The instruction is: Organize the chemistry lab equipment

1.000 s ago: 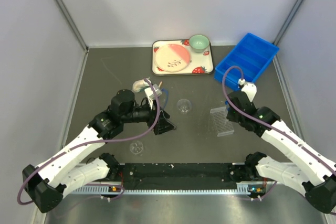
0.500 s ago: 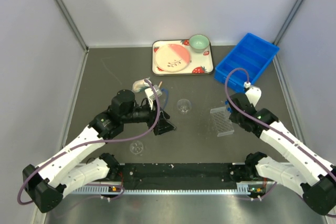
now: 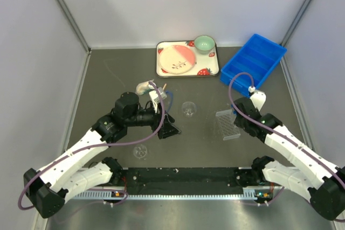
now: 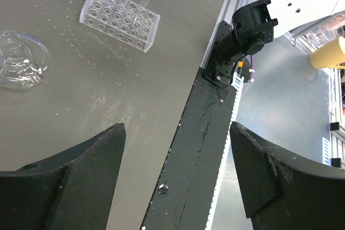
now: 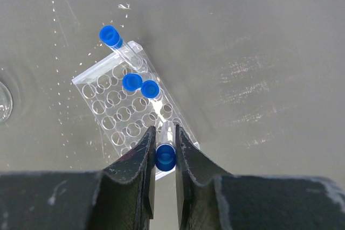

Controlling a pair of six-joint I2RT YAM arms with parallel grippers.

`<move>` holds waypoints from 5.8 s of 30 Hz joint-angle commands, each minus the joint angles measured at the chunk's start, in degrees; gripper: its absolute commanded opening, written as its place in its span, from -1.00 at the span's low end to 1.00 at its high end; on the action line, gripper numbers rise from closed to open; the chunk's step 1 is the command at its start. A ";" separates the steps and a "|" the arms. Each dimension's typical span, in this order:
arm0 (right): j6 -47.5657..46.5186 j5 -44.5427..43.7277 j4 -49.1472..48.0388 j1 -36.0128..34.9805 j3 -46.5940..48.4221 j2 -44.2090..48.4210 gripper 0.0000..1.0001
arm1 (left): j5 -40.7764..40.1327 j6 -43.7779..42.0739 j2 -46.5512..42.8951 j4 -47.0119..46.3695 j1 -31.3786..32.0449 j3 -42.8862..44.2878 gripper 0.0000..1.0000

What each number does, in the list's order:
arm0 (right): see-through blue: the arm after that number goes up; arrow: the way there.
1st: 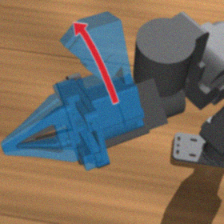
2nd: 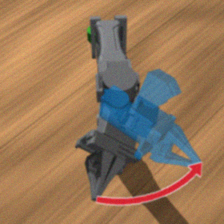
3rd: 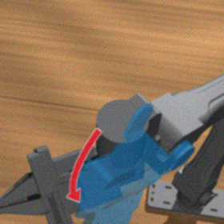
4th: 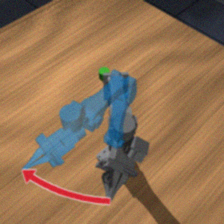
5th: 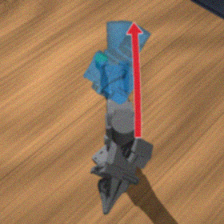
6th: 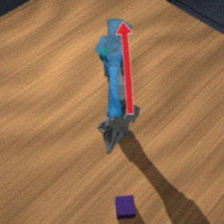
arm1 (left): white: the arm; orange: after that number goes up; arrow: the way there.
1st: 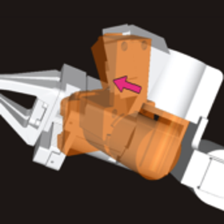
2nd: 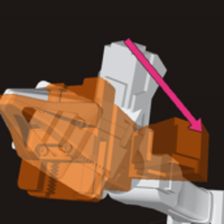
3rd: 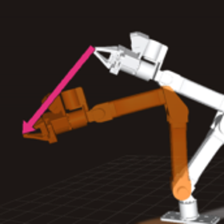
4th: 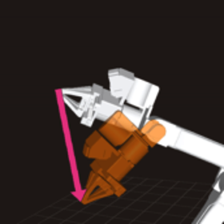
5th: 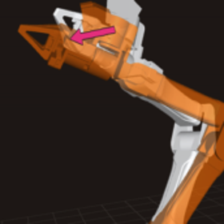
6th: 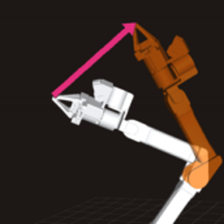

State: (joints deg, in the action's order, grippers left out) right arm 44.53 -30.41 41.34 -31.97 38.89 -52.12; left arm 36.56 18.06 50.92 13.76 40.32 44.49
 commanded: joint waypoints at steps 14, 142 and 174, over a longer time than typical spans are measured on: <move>-2.96 -1.49 -5.31 0.85 -0.22 -2.81 -1.00 | 0.89 -0.49 0.24 -2.42 -0.15 -0.54 0.65; -7.18 15.38 -14.45 6.73 0.57 -27.43 0.54 | -7.90 -2.51 -4.51 7.51 -0.15 1.21 0.98; -9.29 18.55 -10.67 16.77 6.78 -25.57 0.52 | -12.73 -2.68 -5.57 15.84 -0.15 5.78 0.98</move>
State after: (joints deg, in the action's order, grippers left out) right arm 35.70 -13.02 30.52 -13.15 39.16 -76.66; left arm 25.74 16.29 44.45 26.92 40.32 45.54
